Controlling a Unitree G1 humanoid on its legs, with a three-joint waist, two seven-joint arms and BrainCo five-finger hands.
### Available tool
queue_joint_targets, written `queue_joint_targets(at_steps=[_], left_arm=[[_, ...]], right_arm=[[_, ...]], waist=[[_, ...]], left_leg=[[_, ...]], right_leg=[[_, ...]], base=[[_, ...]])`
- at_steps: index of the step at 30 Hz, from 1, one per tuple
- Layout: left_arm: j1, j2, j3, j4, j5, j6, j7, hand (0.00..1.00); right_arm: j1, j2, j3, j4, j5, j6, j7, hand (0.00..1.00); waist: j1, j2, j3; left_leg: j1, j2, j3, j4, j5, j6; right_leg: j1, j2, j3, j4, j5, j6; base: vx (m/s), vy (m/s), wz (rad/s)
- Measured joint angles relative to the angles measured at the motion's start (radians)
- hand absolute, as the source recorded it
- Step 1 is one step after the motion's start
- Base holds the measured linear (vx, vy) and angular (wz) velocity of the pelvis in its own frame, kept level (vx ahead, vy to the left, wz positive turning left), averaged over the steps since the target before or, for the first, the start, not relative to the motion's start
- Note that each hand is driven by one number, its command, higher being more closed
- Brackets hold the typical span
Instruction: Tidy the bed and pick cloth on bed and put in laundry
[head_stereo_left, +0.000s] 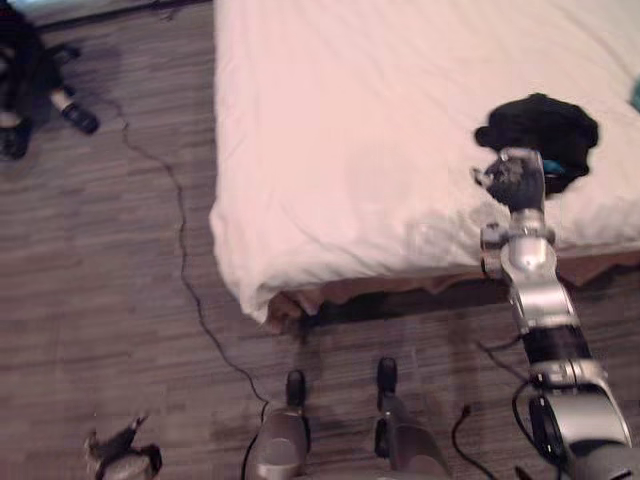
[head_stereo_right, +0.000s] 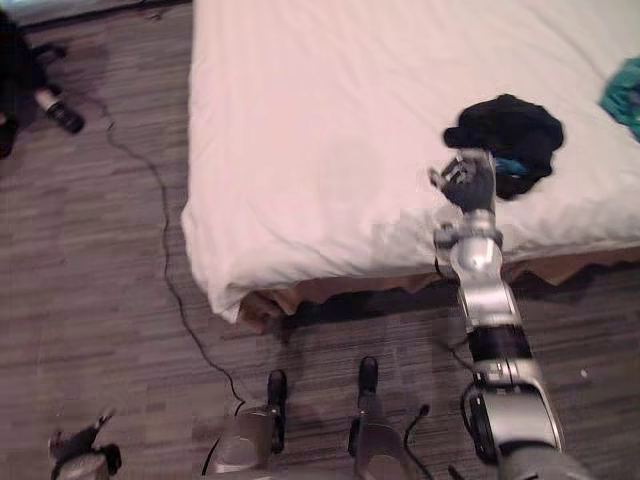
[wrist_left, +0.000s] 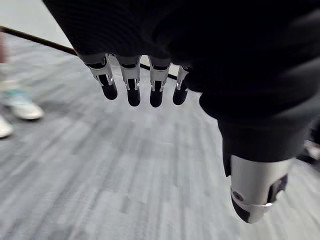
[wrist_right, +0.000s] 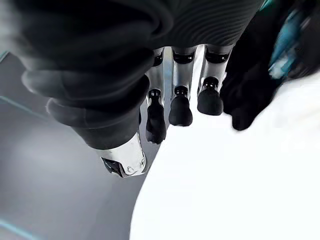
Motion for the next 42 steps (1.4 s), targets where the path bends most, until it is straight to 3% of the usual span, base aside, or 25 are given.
queue_joint_targets(at_steps=[5, 8, 9, 12, 15, 17, 19, 20, 23, 26, 28, 30, 32, 35, 37, 39, 42], left_arm=[[-0.033, -0.071, -0.044, -0.002, -0.093, -0.005, 0.000, 0.00], [-0.108, -0.095, -0.201, -0.003, -0.121, -0.022, 0.000, 0.00], [-0.142, -0.104, -0.277, -0.020, -0.129, -0.026, 0.000, 0.00], [-0.217, -0.123, -0.425, -0.078, -0.130, -0.040, -0.001, 0.00], [-0.278, -0.134, -0.504, -0.136, -0.130, -0.066, 0.002, 0.00], [-0.294, -0.133, -0.529, -0.168, -0.128, -0.073, 0.004, 0.00], [-0.302, -0.133, -0.537, -0.174, -0.125, -0.076, 0.006, 0.00], [-0.304, -0.132, -0.552, -0.175, -0.120, -0.073, 0.008, 0.00], [-0.304, -0.142, -0.588, -0.197, -0.102, -0.070, 0.005, 0.00], [-0.306, -0.157, -0.608, -0.220, -0.088, -0.070, -0.003, 0.00], [-0.305, -0.162, -0.608, -0.220, -0.089, -0.070, -0.003, 0.00], [-0.304, -0.161, -0.608, -0.219, -0.089, -0.069, -0.003, 0.00], [-0.305, -0.156, -0.610, -0.216, -0.089, -0.070, -0.003, 0.00], [-0.312, -0.146, -0.649, -0.206, -0.090, -0.072, -0.003, 0.00], [-0.321, -0.152, -0.676, -0.179, -0.091, -0.072, -0.006, 0.00], [-0.331, -0.166, -0.680, -0.166, -0.092, -0.073, -0.020, 0.00], [-0.341, -0.193, -0.680, -0.171, -0.092, -0.084, -0.026, 0.00]], right_arm=[[-0.264, -0.013, 0.027, 0.260, 0.065, 0.013, -0.003, 1.00], [-0.288, 0.003, 0.021, 0.483, 0.155, 0.024, -0.016, 1.00], [-0.297, 0.015, -0.011, 0.484, 0.166, -0.006, -0.042, 1.00], [-0.319, 0.033, -0.030, 0.501, 0.239, -0.012, -0.039, 1.00], [-0.270, 0.097, -0.007, 0.404, 0.348, -0.044, -0.038, 1.00], [-0.220, 0.162, 0.082, 0.309, 0.418, -0.070, -0.024, 1.00], [-0.171, 0.228, 0.185, 0.227, 0.480, -0.091, 0.024, 1.00], [-0.129, 0.290, 0.285, 0.174, 0.550, -0.099, 0.085, 1.00], [-0.035, 0.457, 0.510, 0.142, 0.739, -0.070, 0.237, 1.00], [0.026, 0.548, 0.598, 0.081, 0.827, -0.061, 0.312, 1.00], [0.025, 0.563, 0.561, 0.017, 0.844, -0.073, 0.316, 1.00], [0.019, 0.557, 0.464, -0.043, 0.860, -0.117, 0.312, 1.00], [-0.010, 0.539, 0.322, -0.074, 0.864, -0.164, 0.299, 1.00], [-0.066, 0.477, 0.109, -0.075, 0.864, -0.219, 0.242, 1.00], [-0.092, 0.403, -0.065, -0.072, 0.864, -0.261, 0.178, 1.00], [-0.107, 0.329, -0.152, -0.065, 0.862, -0.295, 0.127, 1.00], [-0.126, 0.218, -0.188, -0.068, 0.841, -0.314, 0.084, 1.00]], waist=[[0.023, 0.013, 0.095], [0.054, 0.038, 0.115], [0.057, 0.047, 0.127], [0.055, 0.049, 0.132], [0.052, 0.052, 0.133], [0.050, 0.052, 0.133], [0.049, 0.052, 0.133], [0.049, 0.052, 0.133], [0.052, 0.052, 0.133], [0.053, 0.052, 0.133], [0.052, 0.052, 0.133], [0.048, 0.052, 0.133], [0.025, 0.052, 0.133], [0.015, 0.053, 0.134], [0.008, 0.074, 0.144], [0.003, 0.097, 0.155], [0.001, 0.115, 0.160]], left_leg=[[-0.099, -0.016, -0.070, -0.019, 0.056, -0.006], [-0.147, -0.017, -0.135, -0.051, 0.100, -0.015], [-0.160, -0.016, -0.162, -0.066, 0.120, -0.014], [-0.164, -0.015, -0.180, -0.074, 0.128, -0.015], [-0.149, -0.012, -0.177, -0.082, 0.128, -0.015], [-0.132, -0.004, -0.171, -0.096, 0.129, -0.017], [-0.116, 0.006, -0.164, -0.101, 0.129, -0.017], [-0.097, 0.016, -0.162, -0.107, 0.128, -0.018], [-0.062, 0.035, -0.165, -0.107, 0.122, -0.026], [-0.055, 0.037, -0.171, -0.107, 0.121, -0.028], [-0.046, 0.031, -0.167, -0.107, 0.121, -0.028], [-0.037, 0.023, -0.156, -0.106, 0.121, -0.027], [-0.049, 0.011, -0.143, -0.104, 0.121, -0.026], [-0.114, -0.004, -0.109, -0.088, 0.120, -0.024], [-0.163, -0.011, -0.102, -0.086, 0.127, -0.015], [-0.198, -0.013, -0.096, -0.085, 0.134, -0.012], [-0.274, -0.005, -0.065, -0.058, 0.134, -0.011]], right_leg=[[-0.070, -0.015, -0.059, 0.003, 0.010, 0.011], [-0.099, -0.017, -0.116, 0.003, 0.010, 0.012], [-0.105, -0.019, -0.140, 0.004, 0.011, 0.012], [-0.107, -0.020, -0.156, 0.011, 0.008, 0.010], [-0.106, -0.017, -0.150, 0.024, 0.000, 0.003], [-0.103, -0.011, -0.145, 0.029, -0.005, -0.003], [-0.095, 0.000, -0.141, 0.029, -0.009, -0.010], [-0.080, 0.009, -0.142, 0.029, -0.016, -0.018], [-0.038, 0.026, -0.153, 0.030, -0.031, -0.036], [-0.026, 0.027, -0.165, 0.034, -0.036, -0.038], [-0.019, 0.021, -0.164, 0.038, -0.036, -0.037], [-0.026, 0.017, -0.153, 0.062, -0.043, -0.028], [-0.059, 0.003, -0.137, 0.093, -0.046, -0.024], [-0.150, -0.013, -0.095, 0.119, -0.039, -0.010], [-0.203, -0.018, -0.085, 0.120, -0.025, -0.002], [-0.244, -0.025, -0.074, 0.122, -0.017, 0.004], [-0.339, -0.022, -0.041, 0.148, -0.008, -0.001]], base=[[-0.13, 0.001, 0.47], [-0.05, -0.012, 0.57], [-0.03, 0.004, 0.45], [-0.03, 0.011, 0.21], [0.00, 0.002, -0.07], [0.01, -0.024, -0.18], [0.04, -0.037, -0.15], [0.06, -0.052, -0.07], [0.08, -0.046, 0.06], [0.06, 0.002, 0.14], [0.00, 0.035, 0.01], [-0.04, 0.038, -0.10], [-0.09, 0.059, -0.18], [-0.10, 0.035, -0.29], [-0.10, 0.008, -0.10], [-0.08, 0.007, -0.08], [-0.06, -0.033, -0.27]])
